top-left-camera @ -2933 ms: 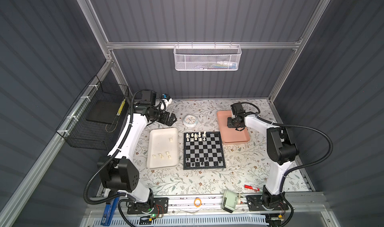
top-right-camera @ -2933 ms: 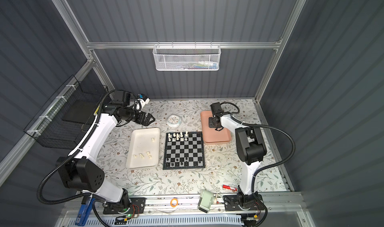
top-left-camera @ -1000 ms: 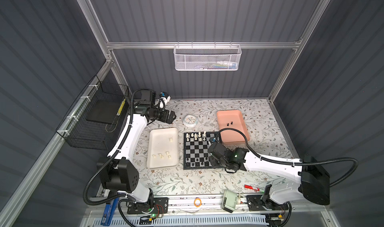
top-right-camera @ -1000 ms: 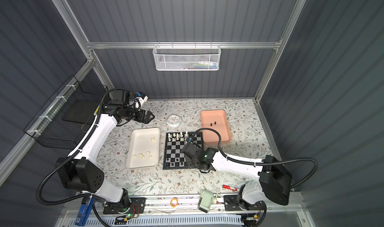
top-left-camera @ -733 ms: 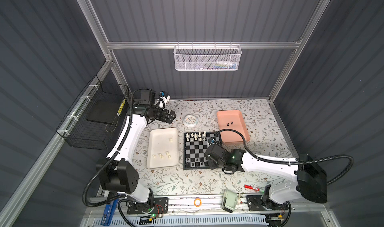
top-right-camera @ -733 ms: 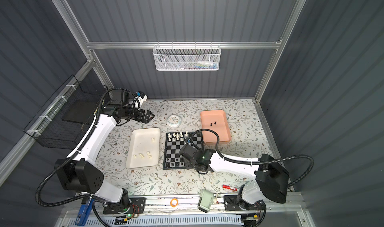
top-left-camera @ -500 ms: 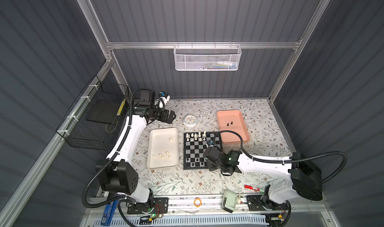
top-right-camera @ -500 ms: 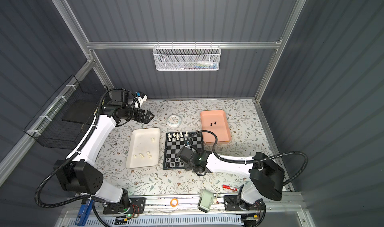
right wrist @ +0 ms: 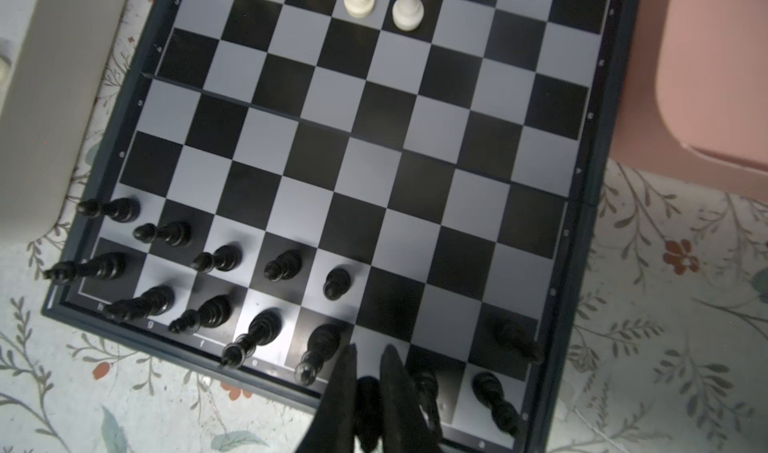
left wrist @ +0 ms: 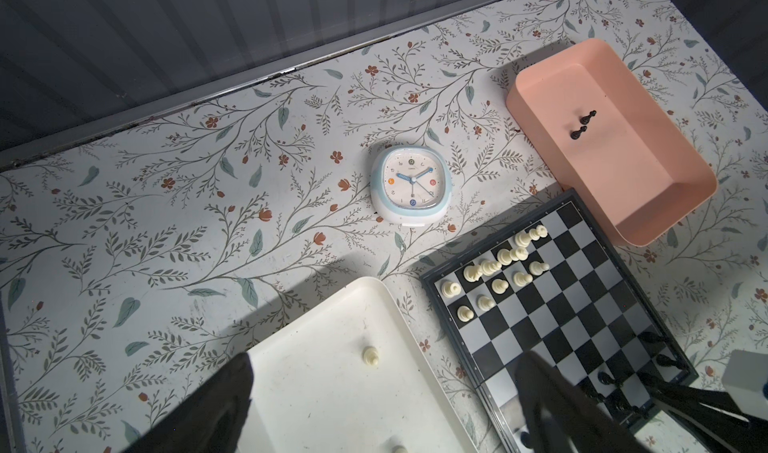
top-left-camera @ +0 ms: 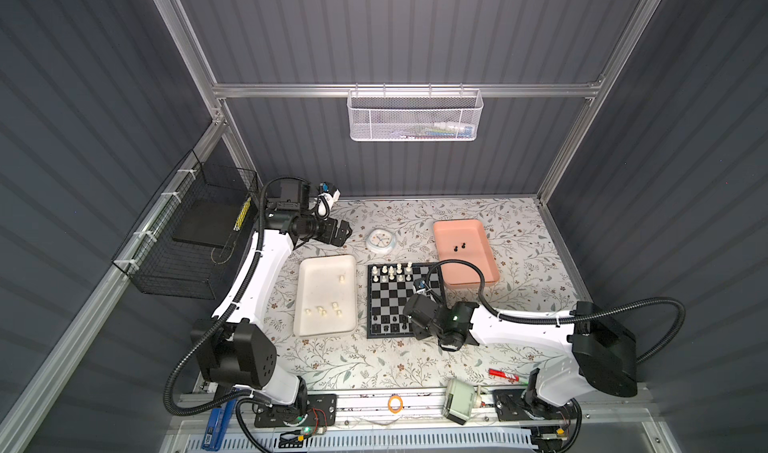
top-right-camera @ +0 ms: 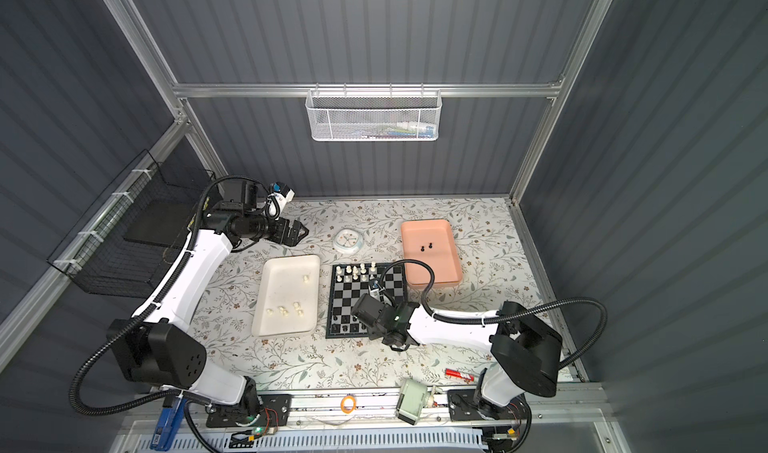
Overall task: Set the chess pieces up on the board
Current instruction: 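Lower the pawn onto the square beside the last pawn and open the right gripper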
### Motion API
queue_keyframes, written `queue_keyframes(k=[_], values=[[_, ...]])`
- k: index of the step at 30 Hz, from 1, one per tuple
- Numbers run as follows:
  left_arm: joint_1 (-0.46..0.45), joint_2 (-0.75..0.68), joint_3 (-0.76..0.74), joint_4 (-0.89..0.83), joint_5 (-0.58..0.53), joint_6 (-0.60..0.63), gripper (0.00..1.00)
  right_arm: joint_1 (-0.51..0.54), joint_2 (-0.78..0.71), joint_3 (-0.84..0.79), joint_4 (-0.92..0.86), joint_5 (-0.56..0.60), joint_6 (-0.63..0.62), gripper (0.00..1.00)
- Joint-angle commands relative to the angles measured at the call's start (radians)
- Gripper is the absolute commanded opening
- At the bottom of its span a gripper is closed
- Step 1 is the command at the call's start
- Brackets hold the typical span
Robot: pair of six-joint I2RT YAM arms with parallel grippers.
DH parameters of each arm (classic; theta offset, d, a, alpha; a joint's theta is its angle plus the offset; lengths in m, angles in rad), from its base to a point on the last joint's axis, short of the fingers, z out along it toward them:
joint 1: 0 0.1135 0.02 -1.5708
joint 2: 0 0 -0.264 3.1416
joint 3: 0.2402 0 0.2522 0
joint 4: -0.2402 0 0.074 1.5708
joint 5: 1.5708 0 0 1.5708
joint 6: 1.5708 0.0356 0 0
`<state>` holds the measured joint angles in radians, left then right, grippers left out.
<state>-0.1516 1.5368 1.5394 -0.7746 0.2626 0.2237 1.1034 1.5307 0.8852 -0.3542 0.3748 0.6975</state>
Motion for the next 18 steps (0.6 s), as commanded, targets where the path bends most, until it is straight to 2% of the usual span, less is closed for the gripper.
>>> queue_keyframes(k=[1,18], values=[[0.001,-0.03,-0.017,-0.002,0.012,-0.013,1.0,0.009,0.015,-0.016,0.014,0.03,0.023,0.15],[0.001,-0.036,-0.02,0.0,0.016,-0.016,0.99,0.016,0.045,-0.023,0.017,0.038,0.065,0.15]])
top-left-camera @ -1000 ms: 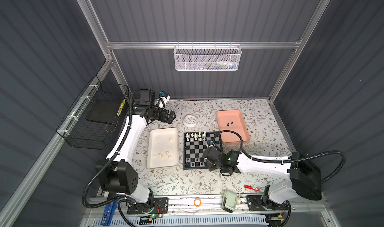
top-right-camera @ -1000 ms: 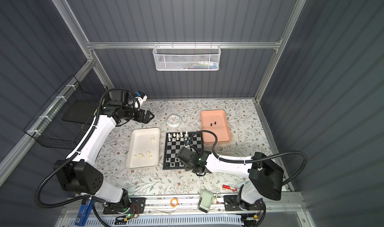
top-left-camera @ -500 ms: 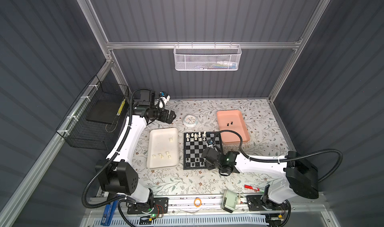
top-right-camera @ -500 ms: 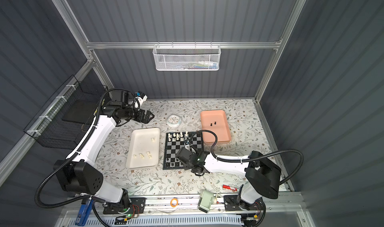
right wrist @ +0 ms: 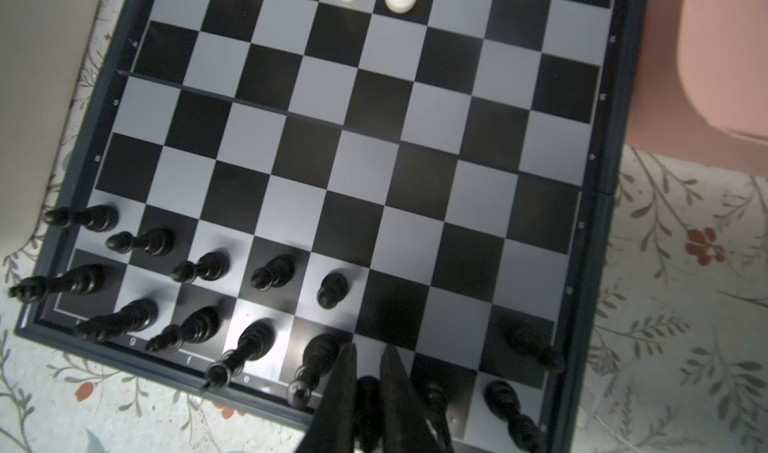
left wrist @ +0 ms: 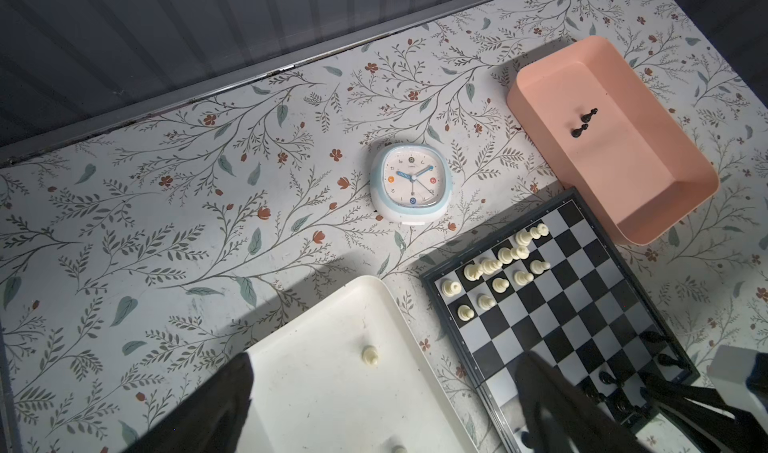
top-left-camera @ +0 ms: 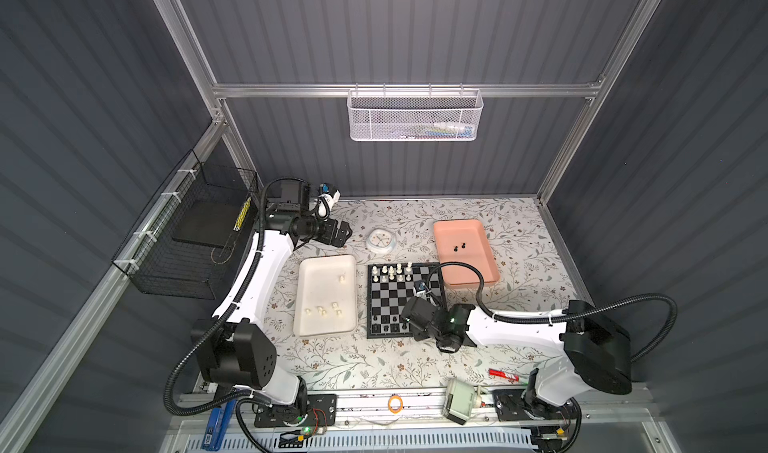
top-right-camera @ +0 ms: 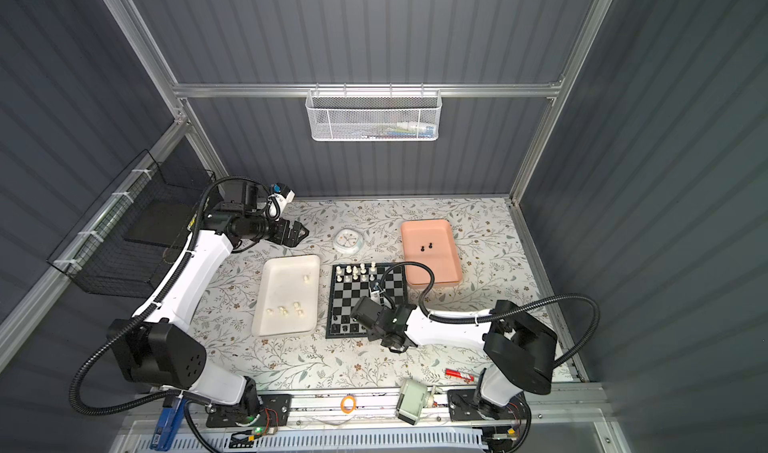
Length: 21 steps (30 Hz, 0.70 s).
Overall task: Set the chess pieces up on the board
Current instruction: 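Lower the pawn onto the square beside the last pawn and open the right gripper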
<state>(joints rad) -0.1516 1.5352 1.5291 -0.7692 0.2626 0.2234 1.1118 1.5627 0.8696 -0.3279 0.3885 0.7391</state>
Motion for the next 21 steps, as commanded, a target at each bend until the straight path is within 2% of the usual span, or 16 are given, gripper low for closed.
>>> queue_keyframes(k=[1,21], values=[[0.001,-0.035,-0.012,-0.004,0.017,-0.015,1.0,0.008,0.016,-0.007,-0.01,0.023,0.025,0.15],[0.001,-0.041,-0.025,0.002,0.015,-0.015,0.99,0.01,0.034,-0.007,-0.014,0.033,0.039,0.17]])
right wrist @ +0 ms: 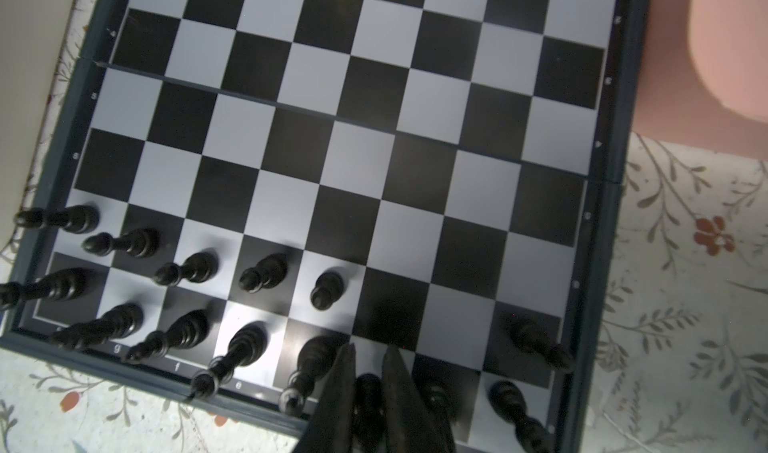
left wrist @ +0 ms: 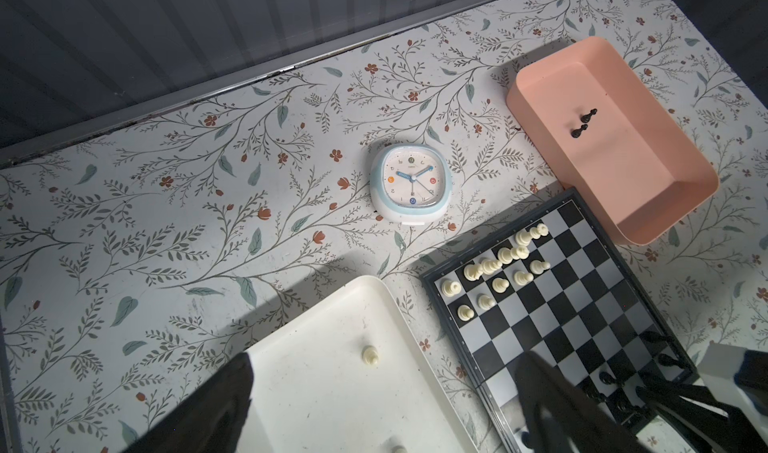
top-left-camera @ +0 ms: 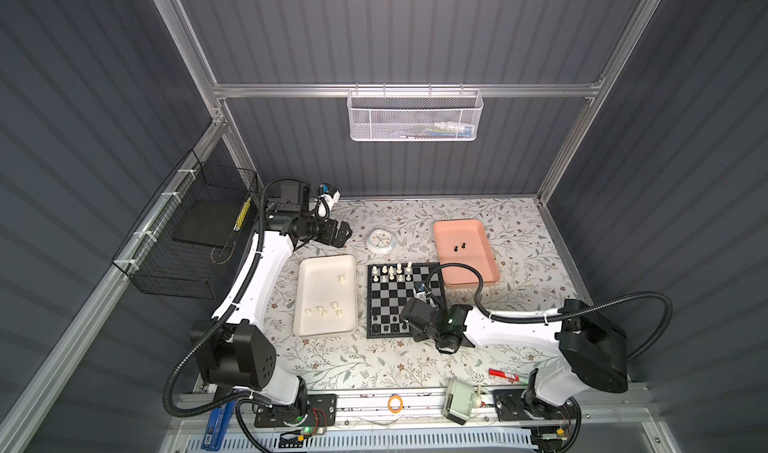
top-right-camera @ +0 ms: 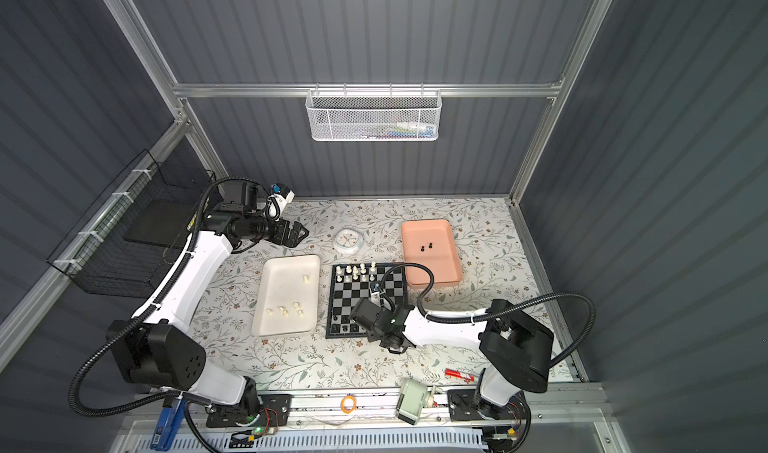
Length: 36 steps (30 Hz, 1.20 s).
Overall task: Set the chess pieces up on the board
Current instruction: 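Lower the pawn onto the square beside the last pawn and open the right gripper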
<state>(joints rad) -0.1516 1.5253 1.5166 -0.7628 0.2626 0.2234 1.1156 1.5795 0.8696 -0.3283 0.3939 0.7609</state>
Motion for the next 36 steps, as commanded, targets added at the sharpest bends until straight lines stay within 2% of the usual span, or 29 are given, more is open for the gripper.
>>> queue_keyframes(k=[1,36], values=[[0.001,-0.033,-0.013,-0.002,0.015,-0.015,1.0,0.007,0.017,-0.009,-0.014,0.03,0.017,0.17],[0.003,-0.037,-0.019,0.0,0.018,-0.016,1.0,0.008,-0.006,-0.012,-0.021,0.055,0.02,0.24]])
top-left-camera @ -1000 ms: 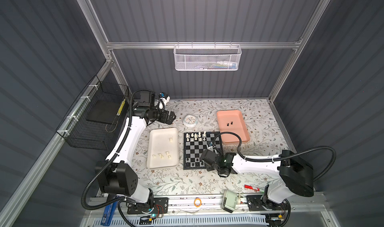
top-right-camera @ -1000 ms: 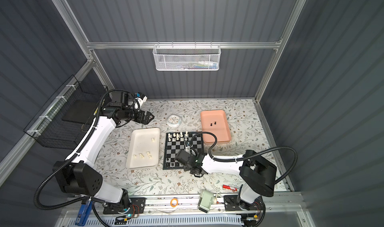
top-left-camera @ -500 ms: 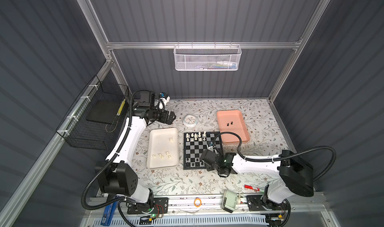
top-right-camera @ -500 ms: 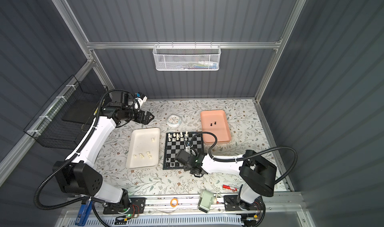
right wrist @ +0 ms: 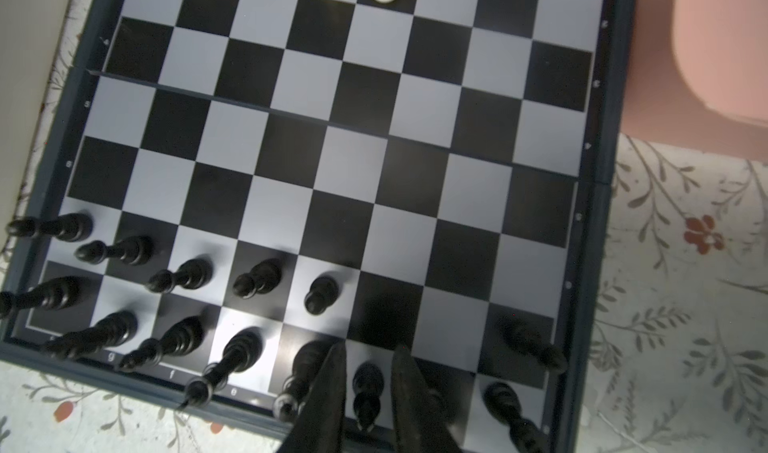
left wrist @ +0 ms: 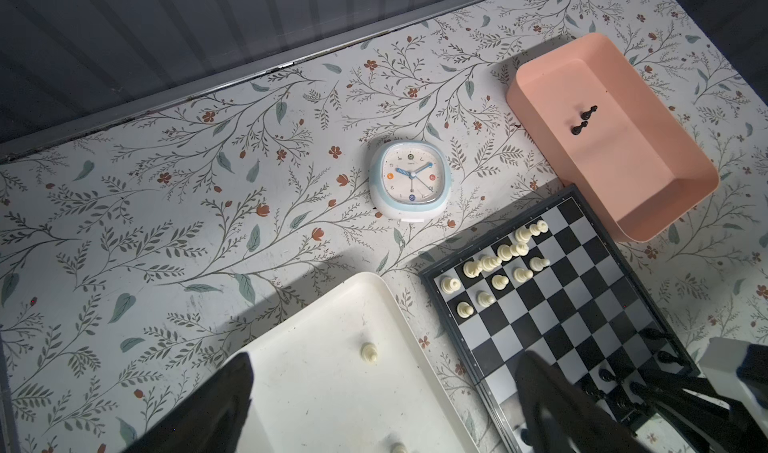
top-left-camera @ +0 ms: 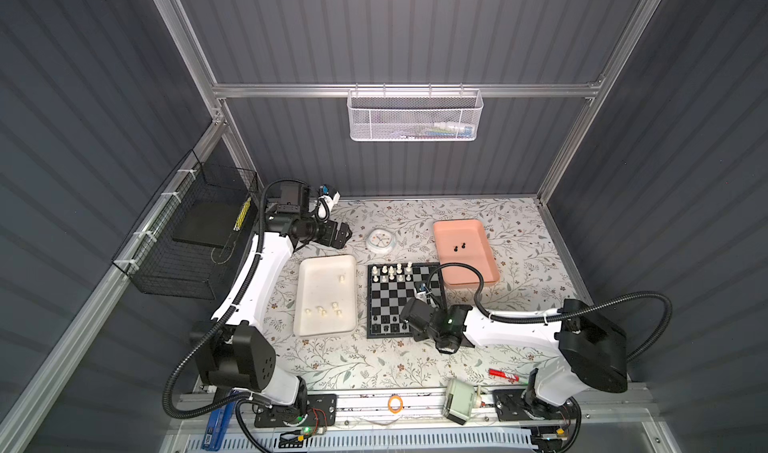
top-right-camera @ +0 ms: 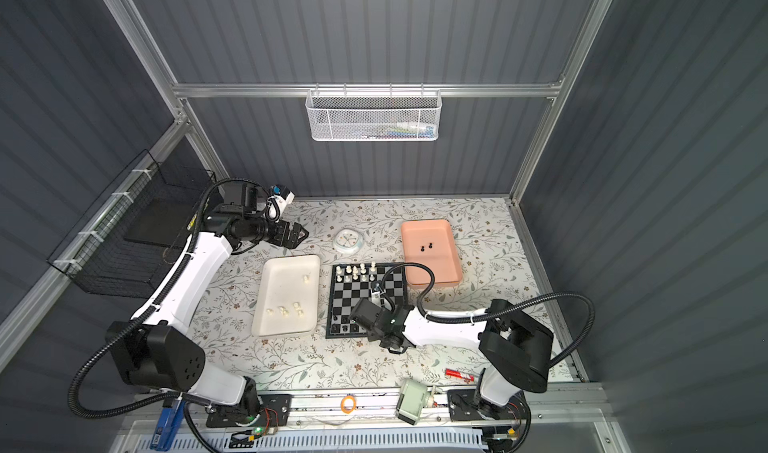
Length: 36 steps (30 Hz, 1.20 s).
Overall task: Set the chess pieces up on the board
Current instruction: 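Lower the pawn onto the square beside the last pawn and open the right gripper, then move the empty right gripper back over the pink tray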
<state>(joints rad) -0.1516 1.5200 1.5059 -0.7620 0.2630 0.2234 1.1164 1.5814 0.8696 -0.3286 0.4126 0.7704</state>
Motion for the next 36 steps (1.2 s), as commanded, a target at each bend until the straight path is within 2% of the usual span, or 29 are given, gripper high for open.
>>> queue_keyframes(k=[1,19,25,29,36], values=[[0.003,-0.032,-0.008,0.0,0.018,-0.016,0.99,0.008,-0.01,-0.011,-0.021,0.037,0.01,0.24],[0.003,-0.029,0.002,-0.006,0.02,-0.012,1.0,0.008,-0.064,-0.001,-0.029,0.058,-0.04,0.28],[0.003,-0.027,0.014,-0.014,0.013,-0.001,1.0,-0.007,-0.122,0.07,-0.095,0.126,-0.138,0.29],[0.003,-0.024,0.017,-0.03,0.026,0.025,1.0,-0.105,-0.185,0.137,-0.129,0.115,-0.249,0.29],[0.003,-0.026,0.019,-0.058,0.059,0.057,0.99,-0.457,-0.219,0.221,-0.114,-0.042,-0.407,0.28]])
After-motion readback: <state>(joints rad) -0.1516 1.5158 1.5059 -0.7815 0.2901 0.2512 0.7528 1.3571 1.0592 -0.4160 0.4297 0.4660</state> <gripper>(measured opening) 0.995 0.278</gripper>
